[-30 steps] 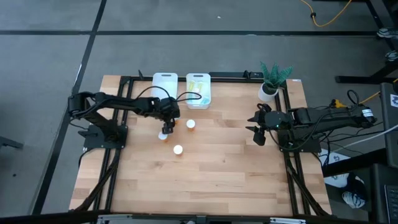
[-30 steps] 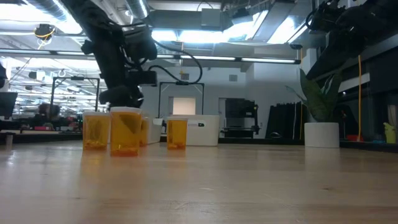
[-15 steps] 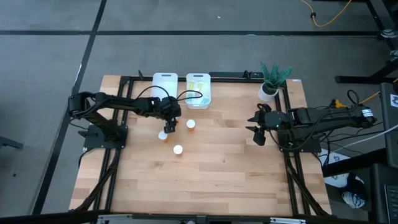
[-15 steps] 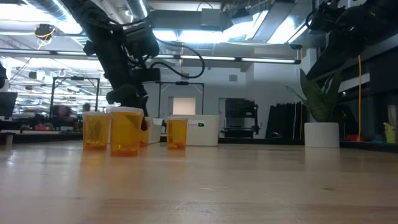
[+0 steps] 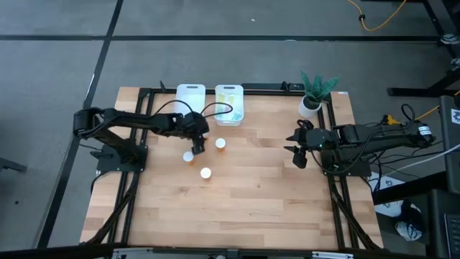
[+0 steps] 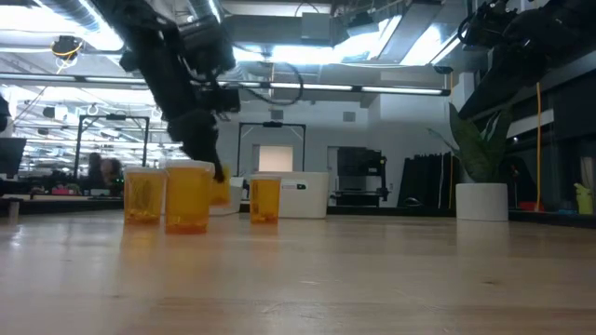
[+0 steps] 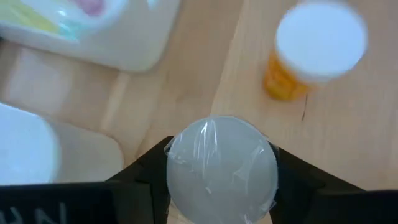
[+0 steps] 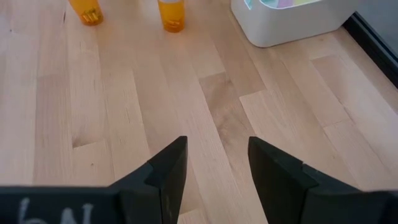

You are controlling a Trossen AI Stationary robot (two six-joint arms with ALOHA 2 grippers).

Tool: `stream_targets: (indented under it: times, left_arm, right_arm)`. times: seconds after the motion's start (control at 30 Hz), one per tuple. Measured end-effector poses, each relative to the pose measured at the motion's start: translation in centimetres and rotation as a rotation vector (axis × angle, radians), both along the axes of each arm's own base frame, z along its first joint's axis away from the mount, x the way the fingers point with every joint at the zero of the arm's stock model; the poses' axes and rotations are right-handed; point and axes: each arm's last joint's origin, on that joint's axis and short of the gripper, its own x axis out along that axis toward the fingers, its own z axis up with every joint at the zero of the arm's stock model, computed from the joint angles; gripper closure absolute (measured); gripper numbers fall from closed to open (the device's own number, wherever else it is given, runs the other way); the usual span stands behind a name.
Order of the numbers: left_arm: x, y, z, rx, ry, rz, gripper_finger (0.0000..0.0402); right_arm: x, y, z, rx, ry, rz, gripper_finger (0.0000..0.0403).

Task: Pick and place medicine bottles into bin by pill shape (circle, oval)
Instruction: Put the large orange pill bottle into the left white bin

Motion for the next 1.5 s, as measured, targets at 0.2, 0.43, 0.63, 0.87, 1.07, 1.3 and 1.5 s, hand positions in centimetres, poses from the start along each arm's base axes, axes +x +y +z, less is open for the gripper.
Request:
stream_targets:
  times: [0.2,0.43,0.63,0.87,1.07,1.3,1.5]
  left_arm:
    - [0.2,0.0,5.2,0.125,-0.103,0.048,0.0224]
    - [-0.6,4.3,9.2,0.326,-0.103,0.224,0.0224]
    - [-3.1,10.1,7.3,0.161,-0.052,0.378,0.0224]
    - [-5.0,14.9,3.3,0.037,0.047,0.520,0.0224]
    - [-4.6,16.9,-0.1,-0.021,0.082,0.536,0.0224]
    - [-4.4,17.6,-0.5,-0.011,0.066,0.546,0.0184]
    - [-3.8,18.3,1.1,0.014,0.040,0.555,0.0126]
  right_arm:
    - [0.0,0.0,0.0,-0.001,0.002,0.001,0.0231]
    - [0.1,0.0,0.0,-0.001,0.002,0.001,0.0231]
    - [0.1,0.0,0.0,-0.001,0.001,0.001,0.0231]
    - [0.1,0.0,0.0,-0.001,0.001,0.001,0.0231]
    - [0.1,0.0,0.0,-0.001,0.001,0.001,0.0231]
    - [0.1,0.0,0.0,-0.002,0.001,0.002,0.0231]
    - [0.1,0.0,0.0,-0.003,0.002,0.003,0.0231]
